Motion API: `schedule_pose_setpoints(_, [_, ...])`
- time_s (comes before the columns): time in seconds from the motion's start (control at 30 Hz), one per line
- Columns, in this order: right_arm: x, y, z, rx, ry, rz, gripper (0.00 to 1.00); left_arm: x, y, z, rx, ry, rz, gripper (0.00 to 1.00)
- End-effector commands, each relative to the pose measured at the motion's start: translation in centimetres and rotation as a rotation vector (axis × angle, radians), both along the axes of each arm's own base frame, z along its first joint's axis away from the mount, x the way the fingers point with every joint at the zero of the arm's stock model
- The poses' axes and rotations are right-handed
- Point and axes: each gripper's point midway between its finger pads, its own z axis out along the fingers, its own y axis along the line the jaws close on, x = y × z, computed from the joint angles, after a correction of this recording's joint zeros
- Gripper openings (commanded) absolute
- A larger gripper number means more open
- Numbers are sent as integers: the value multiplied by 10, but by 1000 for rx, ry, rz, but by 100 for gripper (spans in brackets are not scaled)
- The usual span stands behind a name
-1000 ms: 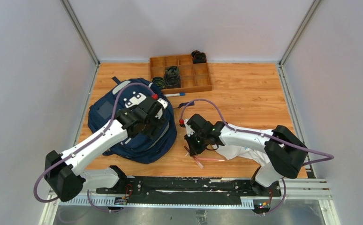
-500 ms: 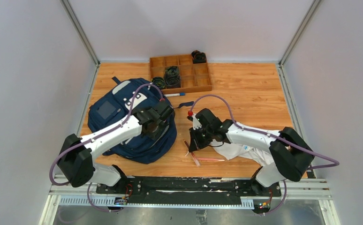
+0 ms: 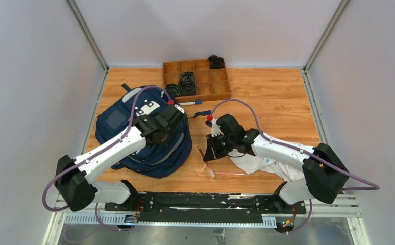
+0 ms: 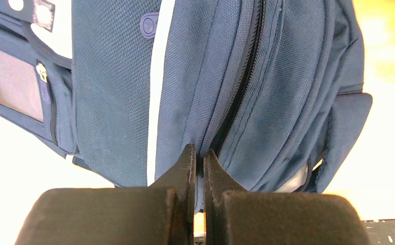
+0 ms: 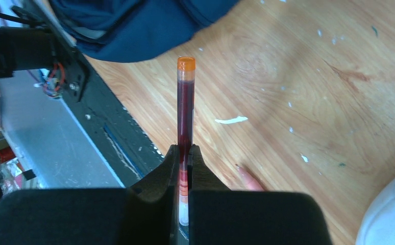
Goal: Pack the student bag
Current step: Pick up the stationery from the center of the board, then place the stationery in the student bag.
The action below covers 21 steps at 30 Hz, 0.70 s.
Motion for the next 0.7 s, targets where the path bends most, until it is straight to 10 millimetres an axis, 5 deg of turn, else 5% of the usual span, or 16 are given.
schedule_pose_setpoints(0.0, [10, 20, 43, 135, -41, 9, 0, 13, -16, 44, -137, -114, 1, 0])
schedule_pose_setpoints(0.2, [16, 32, 70, 209, -70, 21, 0, 17, -12, 65, -196, -168, 40, 0])
schedule_pose_setpoints(0.53, [48, 86, 138, 499, -15, -86, 0, 34, -31, 101, -463, -139, 51, 0])
schedule_pose_setpoints(0.67, [60, 107, 149, 549, 33, -93, 0, 39, -39, 106, -489, -125, 36, 0])
